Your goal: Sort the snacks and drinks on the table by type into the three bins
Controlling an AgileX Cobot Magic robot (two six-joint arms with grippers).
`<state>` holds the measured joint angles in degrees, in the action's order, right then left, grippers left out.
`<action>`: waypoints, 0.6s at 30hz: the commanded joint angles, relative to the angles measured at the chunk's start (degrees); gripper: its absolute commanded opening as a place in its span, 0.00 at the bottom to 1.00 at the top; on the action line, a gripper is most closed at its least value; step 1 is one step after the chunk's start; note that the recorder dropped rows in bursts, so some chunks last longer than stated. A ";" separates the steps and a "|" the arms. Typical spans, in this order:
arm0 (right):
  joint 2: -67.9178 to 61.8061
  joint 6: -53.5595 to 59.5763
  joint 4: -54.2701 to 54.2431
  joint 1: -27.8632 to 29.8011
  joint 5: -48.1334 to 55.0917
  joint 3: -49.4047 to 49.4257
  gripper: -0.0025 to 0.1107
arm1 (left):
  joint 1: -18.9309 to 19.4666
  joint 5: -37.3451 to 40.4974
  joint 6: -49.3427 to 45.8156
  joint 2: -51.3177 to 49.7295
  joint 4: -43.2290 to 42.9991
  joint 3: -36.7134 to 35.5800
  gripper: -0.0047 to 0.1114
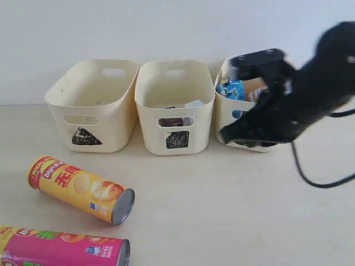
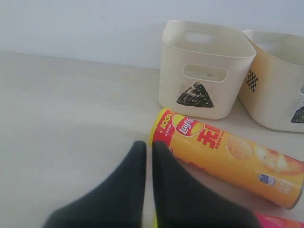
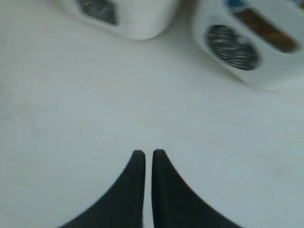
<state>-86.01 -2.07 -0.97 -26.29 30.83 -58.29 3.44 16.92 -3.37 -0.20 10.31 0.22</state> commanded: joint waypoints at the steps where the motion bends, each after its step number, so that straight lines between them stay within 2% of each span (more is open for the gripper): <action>1: 11.15 -5.46 0.33 11.44 -14.10 13.08 0.02 | 0.07 -0.18 -0.11 0.20 0.23 -0.22 0.07; 6: 22.61 -7.92 0.33 17.82 -24.89 24.96 0.02 | 0.07 -0.18 -0.11 0.20 0.23 -0.22 0.07; 13: 39.10 -8.69 0.02 17.82 -34.49 38.94 0.02 | 0.07 -0.18 -0.11 0.20 0.23 -0.22 0.07; 18: 49.95 -11.49 0.02 17.72 -37.05 45.16 0.02 | 0.07 -0.18 -0.11 0.20 0.23 -0.22 0.07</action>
<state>-41.27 -12.24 -0.87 -8.69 -4.05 -15.83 3.44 16.92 -3.37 -0.20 10.31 0.22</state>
